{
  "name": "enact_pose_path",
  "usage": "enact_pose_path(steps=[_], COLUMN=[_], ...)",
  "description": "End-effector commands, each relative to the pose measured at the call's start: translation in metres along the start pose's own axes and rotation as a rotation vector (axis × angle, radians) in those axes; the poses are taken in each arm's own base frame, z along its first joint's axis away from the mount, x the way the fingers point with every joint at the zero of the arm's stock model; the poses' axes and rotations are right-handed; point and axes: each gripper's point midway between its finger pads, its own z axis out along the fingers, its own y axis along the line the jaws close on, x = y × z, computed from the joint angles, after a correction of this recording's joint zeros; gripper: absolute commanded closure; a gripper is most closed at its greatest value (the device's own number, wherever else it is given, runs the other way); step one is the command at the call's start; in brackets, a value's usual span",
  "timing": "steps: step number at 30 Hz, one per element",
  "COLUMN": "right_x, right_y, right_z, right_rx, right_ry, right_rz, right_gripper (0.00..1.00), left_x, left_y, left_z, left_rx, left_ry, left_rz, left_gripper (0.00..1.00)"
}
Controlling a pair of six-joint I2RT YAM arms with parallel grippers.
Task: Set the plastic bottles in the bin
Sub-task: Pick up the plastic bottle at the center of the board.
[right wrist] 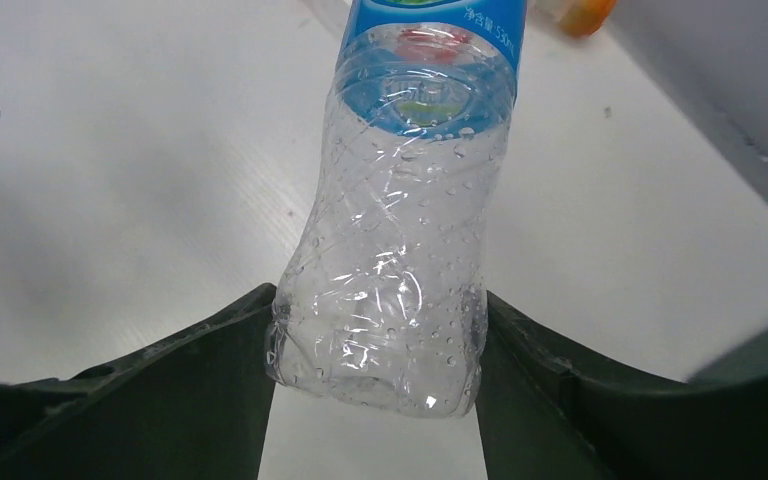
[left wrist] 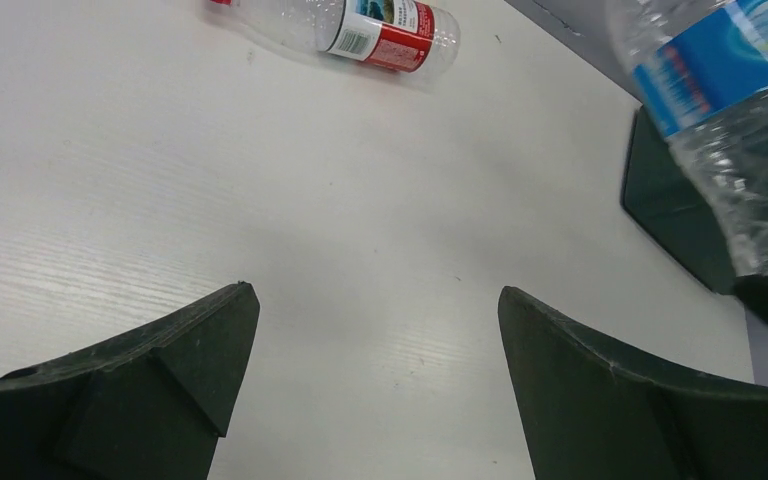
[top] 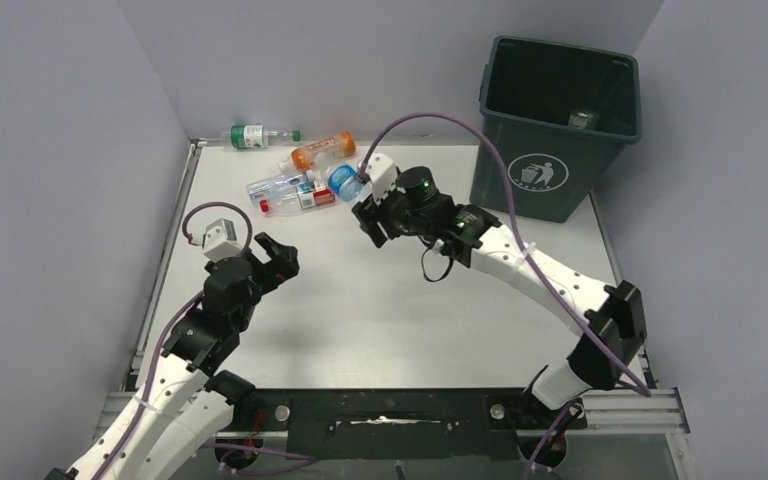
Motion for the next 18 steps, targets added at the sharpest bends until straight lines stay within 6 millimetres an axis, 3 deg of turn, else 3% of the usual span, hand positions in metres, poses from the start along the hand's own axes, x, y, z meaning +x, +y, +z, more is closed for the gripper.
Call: enact_pose_path(steps=[1, 9, 18], right_x=[-0.068, -0.117, -0.124], right_y=[-0.048, -0.125, -0.225], right_z=[-0.063, -0.144, -0.206], right_rx=[0.179, 0.391, 0.624], right_ry=[-0.168, -0.371, -0.490], right_rz=[-0.001, 0.062, 0.156], right_gripper=[0.38, 0.38, 0.38], left_x=[-0.033, -0.025, -0.018], left_y=[-0.022, -0.027, -0.033], left_z=[-0.002, 0.008, 0.015], left_rx=[0.058, 0.076, 0.096], left_ry=[-0.090, -0.071, -0.043], left_rz=[-0.010, -0.017, -0.012], left_gripper=[0.08, 0.08, 0.08])
